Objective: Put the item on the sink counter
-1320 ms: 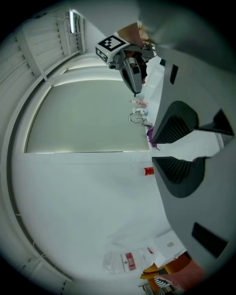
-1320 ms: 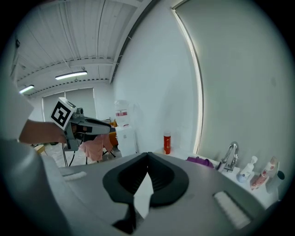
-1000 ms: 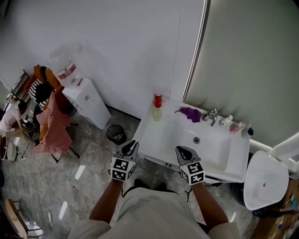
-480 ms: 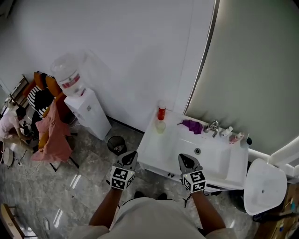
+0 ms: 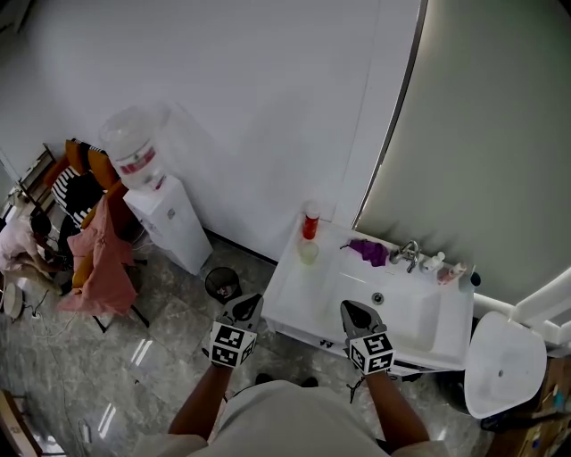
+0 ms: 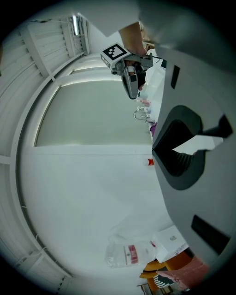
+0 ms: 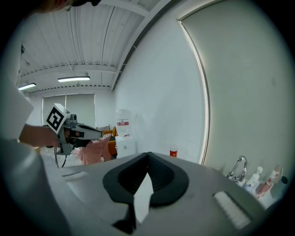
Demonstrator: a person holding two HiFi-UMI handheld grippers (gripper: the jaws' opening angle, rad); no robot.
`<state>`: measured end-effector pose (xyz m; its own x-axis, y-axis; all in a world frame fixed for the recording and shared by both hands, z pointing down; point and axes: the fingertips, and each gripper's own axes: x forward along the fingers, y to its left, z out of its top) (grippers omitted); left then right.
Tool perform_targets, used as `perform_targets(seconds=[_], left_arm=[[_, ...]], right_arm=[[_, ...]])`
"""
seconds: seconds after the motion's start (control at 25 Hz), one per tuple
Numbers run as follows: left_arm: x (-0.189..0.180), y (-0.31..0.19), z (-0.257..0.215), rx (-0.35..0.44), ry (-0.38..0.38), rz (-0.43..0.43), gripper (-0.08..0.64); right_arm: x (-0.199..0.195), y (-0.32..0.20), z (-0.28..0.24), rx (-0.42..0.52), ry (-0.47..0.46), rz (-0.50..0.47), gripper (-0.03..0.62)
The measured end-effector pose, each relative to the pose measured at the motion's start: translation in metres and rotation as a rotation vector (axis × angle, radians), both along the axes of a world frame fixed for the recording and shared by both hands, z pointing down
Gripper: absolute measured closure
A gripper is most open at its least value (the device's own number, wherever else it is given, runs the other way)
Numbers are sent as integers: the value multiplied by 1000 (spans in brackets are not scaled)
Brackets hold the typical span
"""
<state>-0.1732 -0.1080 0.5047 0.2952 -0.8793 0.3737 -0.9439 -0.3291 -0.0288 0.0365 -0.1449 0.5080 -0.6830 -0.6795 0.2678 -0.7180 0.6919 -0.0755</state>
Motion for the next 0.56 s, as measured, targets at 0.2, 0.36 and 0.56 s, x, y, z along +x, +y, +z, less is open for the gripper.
perform_targets(seconds=[0.2, 0.36, 0.56], left_arm=[[-2, -3, -5, 10, 0, 6, 552], [-2, -3, -7, 12, 2, 8, 552], [1, 0, -7, 10, 5, 10, 552]], right_arm=[[-4, -1, -4, 4, 0, -7, 583], [-4, -1, -6, 8, -2, -8, 581], [-2, 2, -8, 8, -2, -9, 583]])
